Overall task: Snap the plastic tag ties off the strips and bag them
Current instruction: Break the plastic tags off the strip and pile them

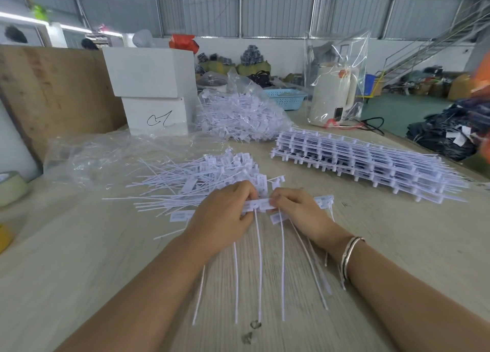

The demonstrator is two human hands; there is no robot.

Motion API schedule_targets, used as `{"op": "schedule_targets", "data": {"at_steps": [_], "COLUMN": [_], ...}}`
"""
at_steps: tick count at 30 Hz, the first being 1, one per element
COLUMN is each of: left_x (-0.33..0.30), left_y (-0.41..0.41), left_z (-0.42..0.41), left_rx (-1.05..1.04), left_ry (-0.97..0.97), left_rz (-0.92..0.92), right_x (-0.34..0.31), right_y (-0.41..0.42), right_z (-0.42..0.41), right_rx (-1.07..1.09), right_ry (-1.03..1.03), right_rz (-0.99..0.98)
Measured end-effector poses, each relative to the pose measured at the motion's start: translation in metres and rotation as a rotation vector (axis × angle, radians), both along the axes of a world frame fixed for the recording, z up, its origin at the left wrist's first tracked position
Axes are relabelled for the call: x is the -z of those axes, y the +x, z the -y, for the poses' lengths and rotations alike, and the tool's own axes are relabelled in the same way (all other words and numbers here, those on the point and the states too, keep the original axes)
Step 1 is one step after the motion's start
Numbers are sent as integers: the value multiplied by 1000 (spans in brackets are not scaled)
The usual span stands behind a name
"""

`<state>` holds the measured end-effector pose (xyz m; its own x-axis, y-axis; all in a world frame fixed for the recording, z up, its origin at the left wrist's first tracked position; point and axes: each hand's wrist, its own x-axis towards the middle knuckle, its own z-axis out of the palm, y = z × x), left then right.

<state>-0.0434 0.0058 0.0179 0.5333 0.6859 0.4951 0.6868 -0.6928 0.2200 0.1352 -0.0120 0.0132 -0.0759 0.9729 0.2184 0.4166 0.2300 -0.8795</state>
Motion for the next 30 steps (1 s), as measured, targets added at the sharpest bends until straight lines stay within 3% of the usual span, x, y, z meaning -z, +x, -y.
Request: {"op": "schedule_targets", "data": {"at_steps": [12,17,19,22,27,30], "left_x": [3,3,4,4,-2,-2], "left_y": [-3,-8,-10,-10,-6,-6], "left_z": [-3,-8,-9,-9,-6,-7], "left_rx": [17,135,166,214,323,328], "left_ry": [-109,-343,-352,-372,-567,-591], "left_rz": [117,324,339,373,697,758], "right_x": [2,4,4,3,-3,-4], "right_y": [-1,2,3,3,0,3], "right_z": [3,0,0,0,4,4], "right_rx": [-110,-82,-61,-112,-204,-204], "right_ry": [91,207,221,190,183,160], "right_rz": [-18,172,218,111,-194,-302]}}
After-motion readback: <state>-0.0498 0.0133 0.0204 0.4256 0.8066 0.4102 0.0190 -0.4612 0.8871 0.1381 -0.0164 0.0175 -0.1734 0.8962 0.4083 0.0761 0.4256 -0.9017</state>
